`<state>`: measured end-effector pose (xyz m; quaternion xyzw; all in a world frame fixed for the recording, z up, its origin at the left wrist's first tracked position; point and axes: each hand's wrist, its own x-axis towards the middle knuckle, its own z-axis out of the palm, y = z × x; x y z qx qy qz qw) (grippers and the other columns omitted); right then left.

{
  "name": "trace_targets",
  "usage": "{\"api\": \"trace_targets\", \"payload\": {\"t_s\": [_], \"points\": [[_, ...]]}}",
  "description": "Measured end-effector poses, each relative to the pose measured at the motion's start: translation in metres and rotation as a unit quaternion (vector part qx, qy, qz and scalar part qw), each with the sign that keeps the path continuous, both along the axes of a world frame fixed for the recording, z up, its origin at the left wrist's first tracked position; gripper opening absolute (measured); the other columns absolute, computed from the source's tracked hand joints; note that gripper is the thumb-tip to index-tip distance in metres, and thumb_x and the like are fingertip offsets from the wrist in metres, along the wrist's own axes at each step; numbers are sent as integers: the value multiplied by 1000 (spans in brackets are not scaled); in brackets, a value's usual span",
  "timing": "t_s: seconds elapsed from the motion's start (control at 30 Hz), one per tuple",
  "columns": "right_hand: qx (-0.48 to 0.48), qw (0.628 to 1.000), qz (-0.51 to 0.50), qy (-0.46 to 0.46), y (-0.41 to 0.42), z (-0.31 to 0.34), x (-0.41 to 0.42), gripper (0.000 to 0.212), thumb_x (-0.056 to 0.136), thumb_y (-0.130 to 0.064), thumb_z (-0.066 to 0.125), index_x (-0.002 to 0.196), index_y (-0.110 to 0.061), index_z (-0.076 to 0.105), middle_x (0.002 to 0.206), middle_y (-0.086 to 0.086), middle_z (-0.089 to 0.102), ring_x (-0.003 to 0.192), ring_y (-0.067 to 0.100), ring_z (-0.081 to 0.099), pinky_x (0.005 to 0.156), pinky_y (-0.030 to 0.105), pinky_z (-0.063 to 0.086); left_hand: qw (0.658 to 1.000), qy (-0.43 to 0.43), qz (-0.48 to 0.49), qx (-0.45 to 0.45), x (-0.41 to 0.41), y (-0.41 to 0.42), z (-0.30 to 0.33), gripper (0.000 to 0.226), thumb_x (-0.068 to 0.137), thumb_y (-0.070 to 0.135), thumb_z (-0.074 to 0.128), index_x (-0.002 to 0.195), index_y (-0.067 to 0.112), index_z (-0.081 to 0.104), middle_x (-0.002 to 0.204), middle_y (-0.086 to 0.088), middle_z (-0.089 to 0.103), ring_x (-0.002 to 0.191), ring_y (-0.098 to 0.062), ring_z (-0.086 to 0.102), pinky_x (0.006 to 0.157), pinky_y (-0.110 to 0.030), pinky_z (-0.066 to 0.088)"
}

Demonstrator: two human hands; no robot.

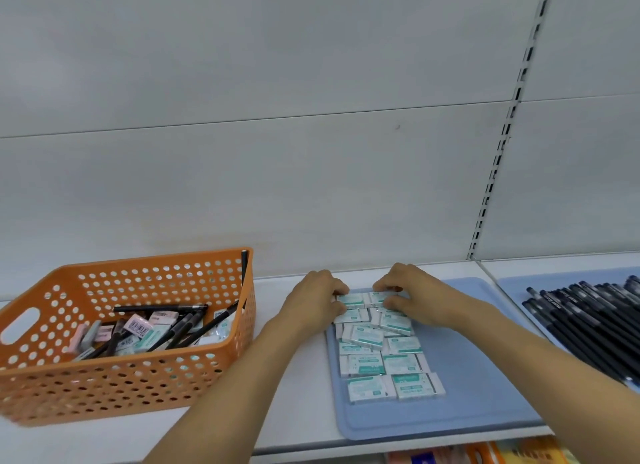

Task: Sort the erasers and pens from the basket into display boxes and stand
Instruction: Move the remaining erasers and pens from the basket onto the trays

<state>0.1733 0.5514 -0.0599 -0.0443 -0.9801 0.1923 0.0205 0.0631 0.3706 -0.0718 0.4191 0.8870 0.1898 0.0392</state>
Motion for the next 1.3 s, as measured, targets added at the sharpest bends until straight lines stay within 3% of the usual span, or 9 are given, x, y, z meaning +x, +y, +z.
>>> {"api": "trace_targets", "payload": {"t_s": [0.1,0.2,0.33,0.53,0.7,0.9,1.07,1.2,1.3], "points": [[-27,998,-8,57,-2,3,20,26,93,-33,61,117,-26,61,111,-7,54,104,8,48,93,32,43,998,-4,-7,56,14,-13,5,33,92,36,61,123,26,64,116,7,59,113,-13,48,95,-33,43],[-25,1000,2,4,-6,4,39,26,85,-44,67,108,-35,62,102,-16,54,96,0,51,88,27,46,995,-64,-63,45,36,-26,8,39,81,46,72,117,31,67,110,14,60,103,-5,52,91,-27,45],[2,1000,-13,0,-11,0,39,27,89,-33,64,116,-29,59,104,-13,54,94,4,52,88,26,46,995,-79,-55,28,39,-28,2,37,82,33,75,117,23,67,109,7,57,98,-9,55,89,-28,47],[32,998,-11,43,-10,-5,32,20,94,-18,57,111,-27,59,104,-12,52,100,8,48,87,26,44,998,-13,31,45,43,-25,-4,38,91,36,62,127,24,59,115,4,52,107,-12,51,91,-27,44],[31,994,-12,105,-21,-4,25,18,92,-27,61,99,-43,57,98,-23,49,96,2,50,79,28,48,993,51,-9,105,77,-55,31,42,93,41,58,132,28,54,120,7,53,111,-11,48,93,-30,42],[-40,970,99,216,-92,43,-12,17,89,-21,64,96,-36,66,93,-23,57,94,0,51,74,13,39,974,26,31,222,48,-163,111,16,91,26,65,106,30,70,95,17,67,88,5,59,72,-5,40],[-46,956,197,212,-161,81,-51,12,89,-24,65,98,-30,70,91,-18,61,91,3,52,78,13,39,988,-30,142,53,-25,-241,129,12,94,37,58,98,36,70,92,22,67,85,5,60,75,-19,46],[120,964,228,73,-210,91,-85,18,88,-28,61,102,-29,71,100,-9,64,95,12,56,82,34,48,980,-89,126,-126,-69,-231,98,25,95,37,57,95,17,72,87,1,71,73,-11,64,63,-25,50],[199,951,234,-28,-229,89,-99,23,87,-22,59,104,-32,71,92,-8,64,85,14,57,72,31,50,962,-164,121,-182,-76,-202,80,31,91,37,64,99,7,69,84,-6,69,75,-20,70,62,-28,59]]}}
